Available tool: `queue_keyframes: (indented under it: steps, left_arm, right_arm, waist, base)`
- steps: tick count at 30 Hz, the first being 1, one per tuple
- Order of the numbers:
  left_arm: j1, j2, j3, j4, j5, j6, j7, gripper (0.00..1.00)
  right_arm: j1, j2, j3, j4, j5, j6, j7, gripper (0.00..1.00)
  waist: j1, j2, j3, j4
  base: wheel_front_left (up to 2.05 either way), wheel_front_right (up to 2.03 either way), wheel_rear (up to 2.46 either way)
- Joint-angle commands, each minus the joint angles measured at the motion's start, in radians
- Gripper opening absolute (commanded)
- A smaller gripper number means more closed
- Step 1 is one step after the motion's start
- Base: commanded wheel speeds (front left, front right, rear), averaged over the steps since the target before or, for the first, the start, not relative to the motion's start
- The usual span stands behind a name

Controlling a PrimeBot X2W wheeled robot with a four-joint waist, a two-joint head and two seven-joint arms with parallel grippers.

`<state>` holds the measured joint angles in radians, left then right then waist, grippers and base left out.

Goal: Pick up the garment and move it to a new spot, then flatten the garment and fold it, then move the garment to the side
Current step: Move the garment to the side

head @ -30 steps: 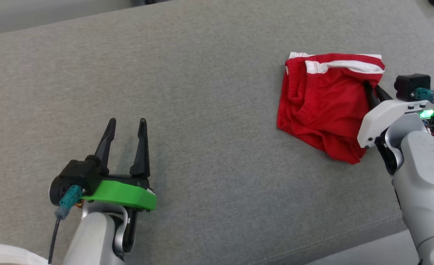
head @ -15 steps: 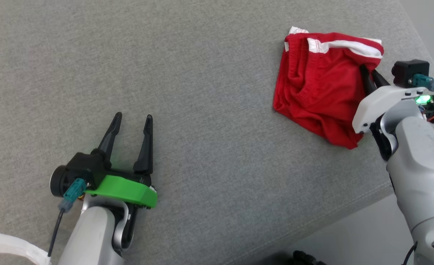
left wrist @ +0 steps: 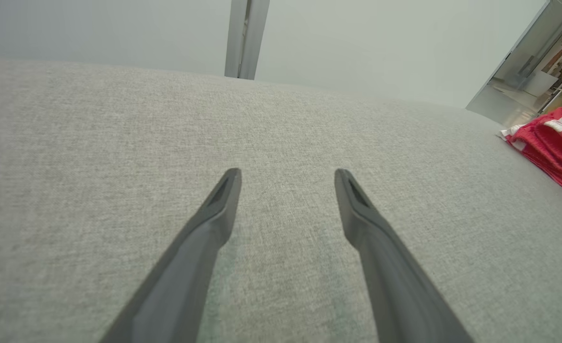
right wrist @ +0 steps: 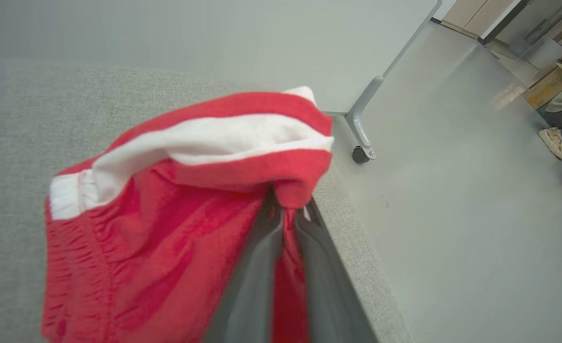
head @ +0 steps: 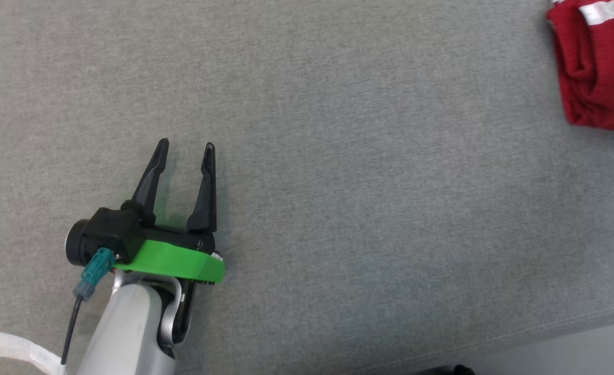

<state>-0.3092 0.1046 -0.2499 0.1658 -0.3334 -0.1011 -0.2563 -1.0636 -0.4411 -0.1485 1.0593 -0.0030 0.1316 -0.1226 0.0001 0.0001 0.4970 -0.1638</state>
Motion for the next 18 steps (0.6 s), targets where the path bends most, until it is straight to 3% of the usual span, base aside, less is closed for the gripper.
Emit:
queue_keyframes:
  steps: [1,3,4,5,18]
  left_arm:
    - [-0.015,-0.003,0.001,-0.007,-0.006,0.004,-0.003,1.0]
    - [-0.011,-0.003,0.0,-0.01,-0.007,0.004,-0.005,1.0]
    - [-0.011,-0.004,0.001,-0.01,-0.007,0.005,-0.005,1.0]
    - [-0.012,-0.006,0.0,-0.01,-0.007,0.006,-0.006,1.0]
    - [-0.02,-0.015,0.007,0.007,-0.01,0.005,-0.009,1.0]
  right_arm:
    - [-0.017,-0.023,-0.016,0.007,-0.014,-0.002,-0.013,0.0]
    - [-0.02,-0.049,-0.034,0.012,-0.036,-0.002,-0.027,0.0]
    - [-0.023,-0.058,-0.046,0.011,-0.048,-0.002,-0.044,0.44]
    - [-0.024,-0.062,-0.053,0.009,-0.06,-0.002,-0.055,1.0]
    - [0.007,0.012,-0.139,-0.04,-0.159,-0.002,-0.128,1.0]
  waist:
    - [-0.0001,-0.0001,0.038,0.062]
    - [-0.0001,-0.0001,0.045,0.071]
    - [-0.0001,-0.0001,0.047,0.075]
    - [-0.0001,-0.0001,0.049,0.077]
    - [-0.0001,-0.0001,0.003,0.054]
  base:
    - [0.0,0.0,0.0]
    - [0.0,0.0,0.0]
    - [0.0,0.0,0.0]
    - [0.0,0.0,0.0]
    - [0.0,0.0,0.0]
